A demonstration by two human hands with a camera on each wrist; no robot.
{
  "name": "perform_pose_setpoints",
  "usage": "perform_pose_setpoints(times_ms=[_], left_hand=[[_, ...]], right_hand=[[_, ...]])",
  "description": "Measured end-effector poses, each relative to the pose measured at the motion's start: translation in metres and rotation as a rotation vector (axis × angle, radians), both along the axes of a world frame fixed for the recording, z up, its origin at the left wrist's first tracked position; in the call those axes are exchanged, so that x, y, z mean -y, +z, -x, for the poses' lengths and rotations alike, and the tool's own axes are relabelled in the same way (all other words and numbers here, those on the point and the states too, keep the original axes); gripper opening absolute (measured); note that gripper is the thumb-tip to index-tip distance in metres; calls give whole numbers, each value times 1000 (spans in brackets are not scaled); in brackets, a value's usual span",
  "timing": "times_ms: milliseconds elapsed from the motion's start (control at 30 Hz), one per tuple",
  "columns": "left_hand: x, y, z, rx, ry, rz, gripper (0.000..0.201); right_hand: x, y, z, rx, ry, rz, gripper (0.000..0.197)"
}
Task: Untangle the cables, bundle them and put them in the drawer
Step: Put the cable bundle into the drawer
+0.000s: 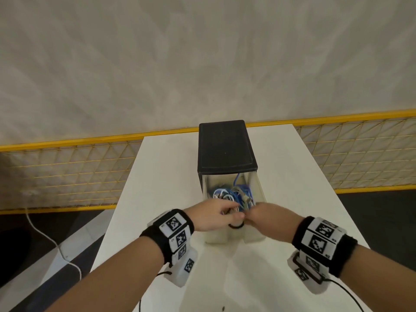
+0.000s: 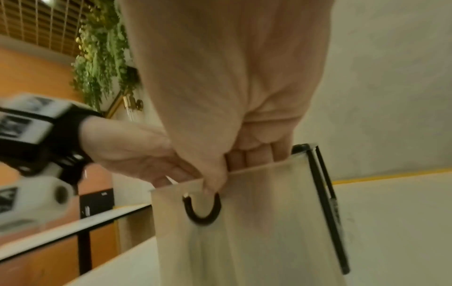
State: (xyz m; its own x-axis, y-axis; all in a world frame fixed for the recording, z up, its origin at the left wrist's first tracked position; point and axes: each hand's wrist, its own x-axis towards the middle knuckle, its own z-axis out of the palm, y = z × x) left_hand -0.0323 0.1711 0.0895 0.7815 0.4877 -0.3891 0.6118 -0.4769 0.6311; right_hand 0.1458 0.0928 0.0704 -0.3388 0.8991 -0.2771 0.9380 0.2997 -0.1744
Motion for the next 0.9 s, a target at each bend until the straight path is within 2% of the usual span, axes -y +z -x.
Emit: perform_pose_setpoints(times_ms=[67,133,200,267,300,333,400,467,533,567,633,700,767,900], left_hand=[[-3,-12,10,-26,-63,-148,41],[-6,-21,14,-112,-172,-377,38],[-10,-27,14,-77,-169,-587,36],[-15,-29,13,69,-115,-726,40],[-17,-27,12,99,-76,-776,52],[-20,-25,12,46,-32,-795,69],[-33,-19,12,-155,25,-749,98],[-52,-13,8,-288,29,-676,116],[-66,-11,3,-366,16,-633,115],[-70,-11,1,-372,21,-656,107],[-72,-15,-1,-305,92,-762,77],[-68,-18,-6,-223,192,-887,50],[-64,-22,-13,-176,258,-969,44],[-63,-24,-13,-138,279,-962,46]], right_hand=[[-10,4,-1,-102,-119,-72,24],[-20,4,-1,-170,-156,-215,43],[-30,3,0,-83,-114,-349,73],[-39,4,-1,83,-103,-297,90],[-45,5,-3,144,-110,-242,94],[-51,6,-4,187,-115,-200,98],[-62,7,-7,227,-116,-142,106],[-70,8,-10,194,-128,-116,110],[-75,11,-13,130,-159,-160,102],[-78,11,-14,95,-172,-216,90],[-85,10,-13,28,-191,-341,57],[-91,5,-7,-8,-237,-427,38],[-95,1,-2,-10,-294,-472,34],[-99,-6,7,-10,-355,-491,42]])
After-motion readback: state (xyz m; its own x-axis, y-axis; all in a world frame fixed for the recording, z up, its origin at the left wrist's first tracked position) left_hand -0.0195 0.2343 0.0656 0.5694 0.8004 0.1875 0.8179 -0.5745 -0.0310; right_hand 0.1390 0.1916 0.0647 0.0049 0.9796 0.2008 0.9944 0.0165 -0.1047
